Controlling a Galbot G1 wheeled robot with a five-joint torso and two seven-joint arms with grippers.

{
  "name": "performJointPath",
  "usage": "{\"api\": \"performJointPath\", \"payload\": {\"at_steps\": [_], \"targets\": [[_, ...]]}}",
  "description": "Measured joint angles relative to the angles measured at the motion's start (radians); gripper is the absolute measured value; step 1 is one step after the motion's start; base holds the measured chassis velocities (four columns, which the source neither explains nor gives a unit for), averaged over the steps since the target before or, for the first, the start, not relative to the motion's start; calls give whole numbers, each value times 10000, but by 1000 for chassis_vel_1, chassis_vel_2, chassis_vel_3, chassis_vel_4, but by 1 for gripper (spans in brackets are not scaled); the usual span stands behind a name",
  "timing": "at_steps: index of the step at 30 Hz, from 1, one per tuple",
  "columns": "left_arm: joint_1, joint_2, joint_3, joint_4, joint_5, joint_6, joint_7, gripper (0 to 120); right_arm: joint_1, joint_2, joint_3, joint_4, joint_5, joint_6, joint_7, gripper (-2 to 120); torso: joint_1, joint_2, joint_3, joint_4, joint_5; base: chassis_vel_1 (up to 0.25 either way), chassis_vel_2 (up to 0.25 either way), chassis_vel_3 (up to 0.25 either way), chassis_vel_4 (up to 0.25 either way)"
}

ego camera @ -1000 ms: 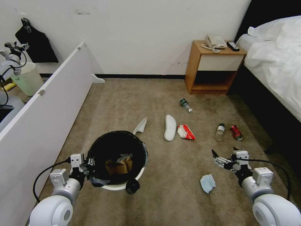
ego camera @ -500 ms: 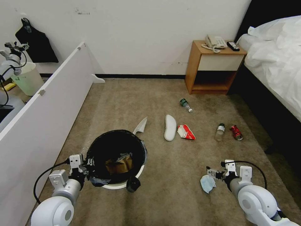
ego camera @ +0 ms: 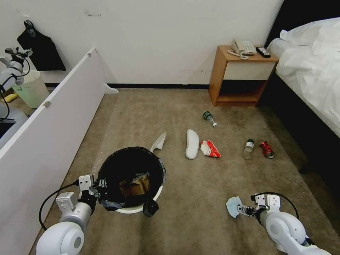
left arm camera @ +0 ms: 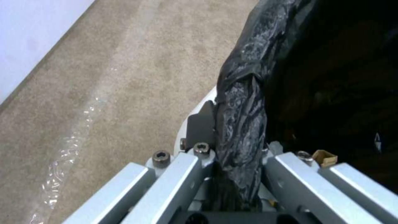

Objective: Pick up the trash bin, then pick up the garbage from the floor and place it into the trash bin.

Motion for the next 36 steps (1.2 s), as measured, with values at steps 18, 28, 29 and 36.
{"api": "performJointPath", "payload": {"at_steps": [18,28,29,36], "targets": [[2,-78,-110,122,4,-131,-3,1,1216,1141,-1010,-1833,-754,474,-676,100,0,0,0,0,-1,0,0,0,0],[8,-35,-124,204,-27,-212,-4,1,1837,1889,-1169,-2629,-1047,681,-934,100,0,0,0,0,-2,0,0,0,0],[8,-35,-124,204,-27,-212,-4,1,1837,1889,-1169,-2629,-1047,681,-934,100,0,0,0,0,-2,0,0,0,0],[-7,32,-125,242,-75,-232,-6,1,2169,2115,-1238,-2997,-1212,822,-1105,100,0,0,0,1,1,0,0,0,0]]}}
